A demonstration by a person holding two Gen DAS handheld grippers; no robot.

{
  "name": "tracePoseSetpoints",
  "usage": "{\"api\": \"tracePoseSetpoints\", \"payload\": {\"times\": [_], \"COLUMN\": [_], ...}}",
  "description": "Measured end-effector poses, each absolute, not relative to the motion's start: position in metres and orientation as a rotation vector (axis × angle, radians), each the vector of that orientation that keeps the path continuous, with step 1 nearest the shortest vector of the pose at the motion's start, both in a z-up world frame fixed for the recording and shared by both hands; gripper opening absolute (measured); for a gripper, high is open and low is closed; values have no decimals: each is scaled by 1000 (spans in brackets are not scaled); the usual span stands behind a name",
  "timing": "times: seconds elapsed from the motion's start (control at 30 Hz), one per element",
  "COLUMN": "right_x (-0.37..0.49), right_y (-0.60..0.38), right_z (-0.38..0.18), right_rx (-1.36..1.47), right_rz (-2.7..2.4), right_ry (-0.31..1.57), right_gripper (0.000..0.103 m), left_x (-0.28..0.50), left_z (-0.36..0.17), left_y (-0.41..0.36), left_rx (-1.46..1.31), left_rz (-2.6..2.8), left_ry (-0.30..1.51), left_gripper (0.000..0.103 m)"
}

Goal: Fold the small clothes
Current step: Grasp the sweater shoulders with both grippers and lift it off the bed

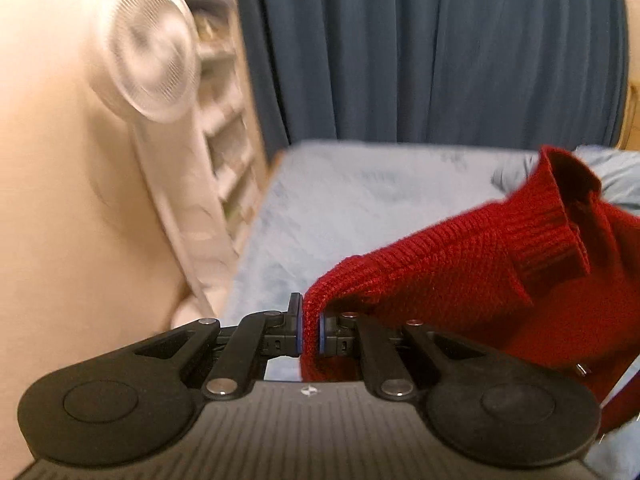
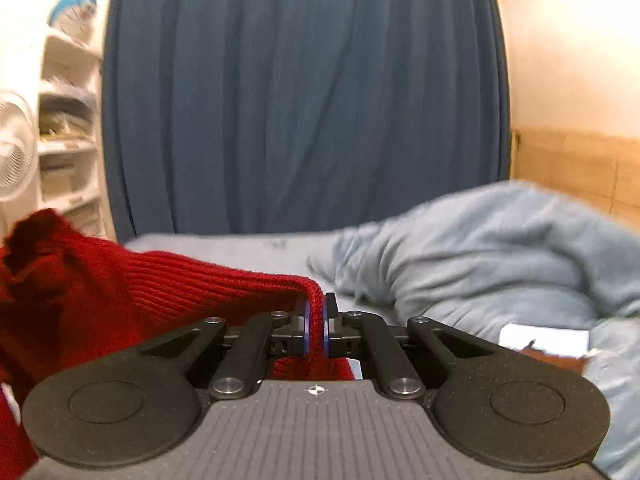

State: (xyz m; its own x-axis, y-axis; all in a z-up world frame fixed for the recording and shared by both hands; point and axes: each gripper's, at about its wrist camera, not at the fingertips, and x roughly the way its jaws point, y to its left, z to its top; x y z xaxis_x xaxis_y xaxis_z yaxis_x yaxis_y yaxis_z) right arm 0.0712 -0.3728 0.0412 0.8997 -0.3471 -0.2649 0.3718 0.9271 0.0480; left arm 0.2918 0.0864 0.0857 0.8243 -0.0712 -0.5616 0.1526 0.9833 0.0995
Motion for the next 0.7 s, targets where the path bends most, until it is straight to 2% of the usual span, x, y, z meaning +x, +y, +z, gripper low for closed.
{"api": "tracePoseSetpoints", "payload": {"times": [0.23,0.37,0.5,0.6,0.7], "right_x": [-88,-158,-186,-175,-145], "right_y": [-332,-328,-333,-344,-356], "right_z": [125,172,205,218,217], "right_rx": [83,51,24,-1,-31], "right_rz": [-394,-393,-400,-403,-419], "right_ry": [-24,-195,-321,-365,-332], "right_gripper": [5,5,5,5,5], "left_x": [134,86,84,106,159], "left_z": [186,241,269,267,250], "left_y": [148,167,157,141,118], "left_rx": [67,14,6,43,61], "left_rz": [-146,-173,-205,-213,-230], "left_ry": [308,164,114,116,199], "left_gripper": [7,7,7,7,7]}}
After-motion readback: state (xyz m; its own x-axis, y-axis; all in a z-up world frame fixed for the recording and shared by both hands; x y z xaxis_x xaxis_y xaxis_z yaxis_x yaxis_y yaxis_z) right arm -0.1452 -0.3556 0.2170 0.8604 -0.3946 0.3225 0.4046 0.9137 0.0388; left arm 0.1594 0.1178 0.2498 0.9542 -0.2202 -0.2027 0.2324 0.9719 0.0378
